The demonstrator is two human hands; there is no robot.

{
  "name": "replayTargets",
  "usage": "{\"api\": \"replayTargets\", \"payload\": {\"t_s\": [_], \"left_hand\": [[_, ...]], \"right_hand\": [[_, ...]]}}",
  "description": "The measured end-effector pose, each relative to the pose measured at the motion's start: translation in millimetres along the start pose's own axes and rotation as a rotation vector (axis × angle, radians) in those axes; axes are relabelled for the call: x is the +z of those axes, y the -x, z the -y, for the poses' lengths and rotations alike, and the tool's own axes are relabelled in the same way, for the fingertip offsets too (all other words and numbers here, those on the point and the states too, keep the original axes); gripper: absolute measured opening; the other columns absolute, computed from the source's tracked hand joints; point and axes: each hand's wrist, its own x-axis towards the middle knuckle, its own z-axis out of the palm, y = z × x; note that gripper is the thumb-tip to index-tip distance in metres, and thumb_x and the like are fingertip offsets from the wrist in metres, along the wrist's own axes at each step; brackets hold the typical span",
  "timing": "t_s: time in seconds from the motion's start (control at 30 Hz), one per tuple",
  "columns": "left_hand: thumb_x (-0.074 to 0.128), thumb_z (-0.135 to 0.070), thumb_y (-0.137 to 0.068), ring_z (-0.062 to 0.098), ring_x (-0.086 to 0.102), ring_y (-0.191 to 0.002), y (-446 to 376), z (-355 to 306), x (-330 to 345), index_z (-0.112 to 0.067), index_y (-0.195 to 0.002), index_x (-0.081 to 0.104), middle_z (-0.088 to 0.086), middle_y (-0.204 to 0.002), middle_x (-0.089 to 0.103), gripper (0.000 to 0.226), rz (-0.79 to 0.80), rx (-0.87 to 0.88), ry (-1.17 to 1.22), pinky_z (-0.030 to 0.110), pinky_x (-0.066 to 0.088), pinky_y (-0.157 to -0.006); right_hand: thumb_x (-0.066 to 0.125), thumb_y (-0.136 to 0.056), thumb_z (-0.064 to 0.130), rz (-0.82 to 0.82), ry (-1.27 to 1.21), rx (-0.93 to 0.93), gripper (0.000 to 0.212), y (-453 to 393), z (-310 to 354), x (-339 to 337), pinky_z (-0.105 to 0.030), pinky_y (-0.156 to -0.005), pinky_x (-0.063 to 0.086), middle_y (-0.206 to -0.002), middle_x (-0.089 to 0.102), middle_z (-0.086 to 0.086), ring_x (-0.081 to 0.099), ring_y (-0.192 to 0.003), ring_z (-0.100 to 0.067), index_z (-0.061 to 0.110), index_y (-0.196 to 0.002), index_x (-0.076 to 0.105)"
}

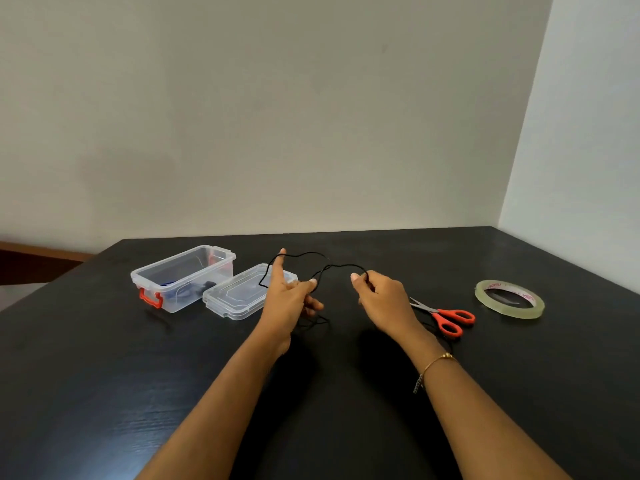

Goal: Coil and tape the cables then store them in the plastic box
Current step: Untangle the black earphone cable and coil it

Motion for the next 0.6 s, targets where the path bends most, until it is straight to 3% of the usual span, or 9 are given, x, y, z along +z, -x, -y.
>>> {"api": "replayTargets", "payload": {"t_s": [0.03, 0.13, 0.23, 0.3, 0.4, 0.53, 0.6], "left_hand": [[0.052, -0.005, -0.091, 0.004, 0.057, -0.042, 1, 1, 2, -0.033, -0.147, 0.008, 0.004, -0.052, 0.053, 0.076, 0.018, 0.016, -0.016, 0.015, 0.046, -0.044], [0.050, -0.004, -0.091, 0.003, 0.056, -0.042, 3, 5, 5, -0.033, -0.147, 0.000, 0.006, -0.057, 0.053, 0.080, 0.017, 0.079, -0.085, 0.015, 0.047, -0.046], [0.052, -0.004, -0.091, 0.006, 0.056, -0.045, 4, 8, 7, -0.035, -0.146, -0.008, 0.008, -0.061, 0.051, 0.087, 0.056, 0.129, -0.142, 0.018, 0.051, -0.051], [0.054, -0.005, -0.090, 0.006, 0.058, -0.048, 5, 8, 8, -0.034, -0.144, -0.014, 0.006, -0.062, 0.054, 0.092, 0.116, 0.126, -0.165, 0.021, 0.053, -0.055], [0.059, -0.005, -0.087, 0.010, 0.059, -0.055, 4, 8, 9, -0.032, -0.143, -0.019, 0.012, -0.069, 0.054, 0.100, 0.189, 0.103, -0.218, 0.022, 0.054, -0.057], [0.069, -0.006, -0.078, 0.009, 0.050, -0.067, 1, 6, 6, -0.030, -0.146, -0.011, 0.004, -0.073, 0.047, 0.108, 0.120, 0.129, -0.285, 0.015, 0.048, -0.057], [0.069, -0.004, -0.077, 0.012, 0.054, -0.081, -1, 4, 2, -0.029, -0.146, 0.003, 0.005, -0.087, 0.049, 0.099, 0.101, 0.085, -0.176, 0.018, 0.049, -0.070]], "right_hand": [[0.048, -0.094, 0.029, 0.040, -0.084, 0.049, 0.015, 0, 3, 1, -0.034, -0.070, 0.047, -0.077, 0.062, -0.010, 0.062, -0.075, -0.024, 0.014, -0.097, 0.048], [0.047, -0.091, 0.009, 0.146, -0.454, 0.115, 0.033, 4, 16, 0, -0.025, -0.064, 0.050, -0.089, 0.062, -0.011, 0.063, -0.072, -0.018, 0.018, -0.116, 0.027], [0.052, -0.092, 0.015, 0.178, -0.663, 0.077, 0.023, 10, 29, 0, -0.024, -0.065, 0.053, -0.097, 0.064, -0.013, 0.065, -0.079, -0.016, 0.013, -0.112, 0.040], [0.058, -0.089, 0.020, 0.135, -0.614, 0.052, 0.019, 12, 33, 2, -0.024, -0.067, 0.055, -0.100, 0.064, -0.013, 0.065, -0.084, -0.015, 0.013, -0.105, 0.052], [0.059, -0.088, 0.013, 0.029, -0.591, 0.076, 0.012, 13, 33, 6, -0.020, -0.065, 0.054, -0.098, 0.067, -0.010, 0.066, -0.082, -0.014, 0.013, -0.100, 0.057], [0.044, -0.094, 0.001, 0.080, -0.758, 0.086, 0.022, 15, 35, 3, -0.016, -0.062, 0.053, -0.093, 0.068, -0.002, 0.065, -0.071, -0.008, 0.010, -0.111, 0.055], [0.041, -0.095, 0.000, 0.121, -0.805, 0.066, 0.024, 15, 38, 2, -0.020, -0.067, 0.055, -0.093, 0.069, -0.001, 0.065, -0.073, -0.009, 0.012, -0.107, 0.058]]}}
